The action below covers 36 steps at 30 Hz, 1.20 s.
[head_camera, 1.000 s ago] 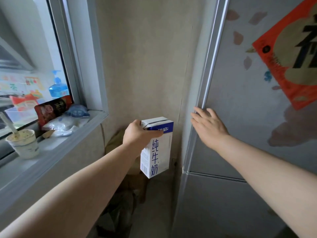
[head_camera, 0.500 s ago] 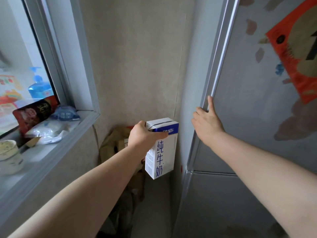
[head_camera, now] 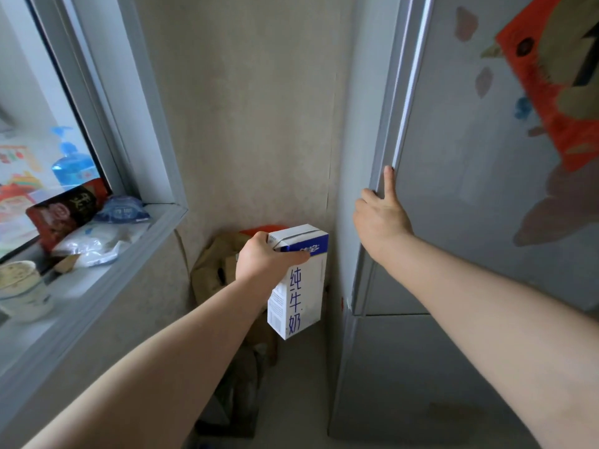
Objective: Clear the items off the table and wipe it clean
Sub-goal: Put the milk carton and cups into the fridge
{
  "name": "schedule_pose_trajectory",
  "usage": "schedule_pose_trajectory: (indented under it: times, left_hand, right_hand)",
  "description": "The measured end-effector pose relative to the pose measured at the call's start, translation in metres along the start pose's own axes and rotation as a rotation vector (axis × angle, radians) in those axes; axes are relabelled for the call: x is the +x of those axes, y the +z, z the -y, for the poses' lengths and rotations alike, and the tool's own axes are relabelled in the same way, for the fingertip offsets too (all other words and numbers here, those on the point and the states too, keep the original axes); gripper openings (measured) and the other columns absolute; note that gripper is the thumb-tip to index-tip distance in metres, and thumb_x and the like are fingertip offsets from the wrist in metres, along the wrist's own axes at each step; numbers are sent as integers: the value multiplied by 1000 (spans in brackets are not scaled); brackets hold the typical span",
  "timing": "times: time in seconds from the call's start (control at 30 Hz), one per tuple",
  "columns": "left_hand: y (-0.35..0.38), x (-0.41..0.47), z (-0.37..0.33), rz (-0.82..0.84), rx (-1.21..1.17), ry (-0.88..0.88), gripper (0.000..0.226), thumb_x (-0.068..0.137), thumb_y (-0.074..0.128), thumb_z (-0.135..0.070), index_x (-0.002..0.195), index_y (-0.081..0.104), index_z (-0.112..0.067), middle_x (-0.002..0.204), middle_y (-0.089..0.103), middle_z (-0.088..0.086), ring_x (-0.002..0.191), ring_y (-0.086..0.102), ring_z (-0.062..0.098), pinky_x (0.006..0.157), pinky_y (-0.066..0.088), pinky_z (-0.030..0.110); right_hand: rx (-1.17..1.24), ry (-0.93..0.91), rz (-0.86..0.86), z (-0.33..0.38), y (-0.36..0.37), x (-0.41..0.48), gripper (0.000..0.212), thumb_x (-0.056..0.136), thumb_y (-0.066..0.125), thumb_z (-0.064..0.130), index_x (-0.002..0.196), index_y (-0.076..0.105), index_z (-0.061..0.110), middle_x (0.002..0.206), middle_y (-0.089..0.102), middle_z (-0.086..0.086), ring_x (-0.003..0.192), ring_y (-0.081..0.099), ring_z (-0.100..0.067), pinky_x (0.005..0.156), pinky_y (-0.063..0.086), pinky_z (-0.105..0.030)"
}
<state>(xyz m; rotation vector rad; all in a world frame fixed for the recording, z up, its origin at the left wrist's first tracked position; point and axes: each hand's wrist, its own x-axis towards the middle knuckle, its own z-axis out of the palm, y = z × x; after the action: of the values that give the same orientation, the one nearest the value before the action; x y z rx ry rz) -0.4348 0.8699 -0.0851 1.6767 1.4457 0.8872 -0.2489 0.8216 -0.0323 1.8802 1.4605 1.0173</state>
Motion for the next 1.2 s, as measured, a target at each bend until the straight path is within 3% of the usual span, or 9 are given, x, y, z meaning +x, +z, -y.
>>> schedule_pose_trajectory:
  times: [0.17,0.43,0.57,0.7,1.0,1.2]
  left_hand:
    - [4,-26,-13,-28,20,-2,49,66,85,-39,95,50,-21,79,62,-6,68,62,10,57,55,30]
    - [10,-99,-35,-83,-27,21,50,66,85,-41,97,51,-20,85,65,-2,69,65,15,62,58,36]
    - [11,-139,-43,-79,-35,31,53,66,85,-40,99,51,-18,89,66,0,69,64,16,59,57,35]
    - [13,-185,-51,-65,-42,47,54,66,86,-39,101,51,-17,93,66,2,73,65,19,63,59,38]
    - [25,-265,-67,-5,-51,99,54,65,86,-41,99,52,-17,92,68,3,75,67,21,64,58,38]
    - [38,-300,-85,43,-63,134,53,64,87,-40,96,52,-16,87,68,2,71,67,21,64,59,39]
  right_hand:
    - [55,-58,-145,-14,1,-53,26,86,55,9,111,62,13,106,54,-4,117,41,-24,94,-19,-68]
    - [106,-141,-256,-42,-3,-153,34,83,62,17,116,61,13,117,55,-7,123,42,-24,103,-13,-65]
    - [194,-140,-351,-49,2,-201,34,86,60,38,110,66,15,116,58,-5,125,43,-23,105,-13,-63]
    - [305,-114,-431,-60,13,-253,21,78,67,24,98,72,17,106,64,-4,119,51,-22,108,-4,-62]
    - [454,1,-452,-93,22,-361,27,69,75,15,95,69,19,107,63,-2,117,54,-21,112,2,-59]
    - [447,84,-483,-118,31,-420,19,70,68,6,83,66,19,93,60,-1,106,57,-23,112,8,-58]
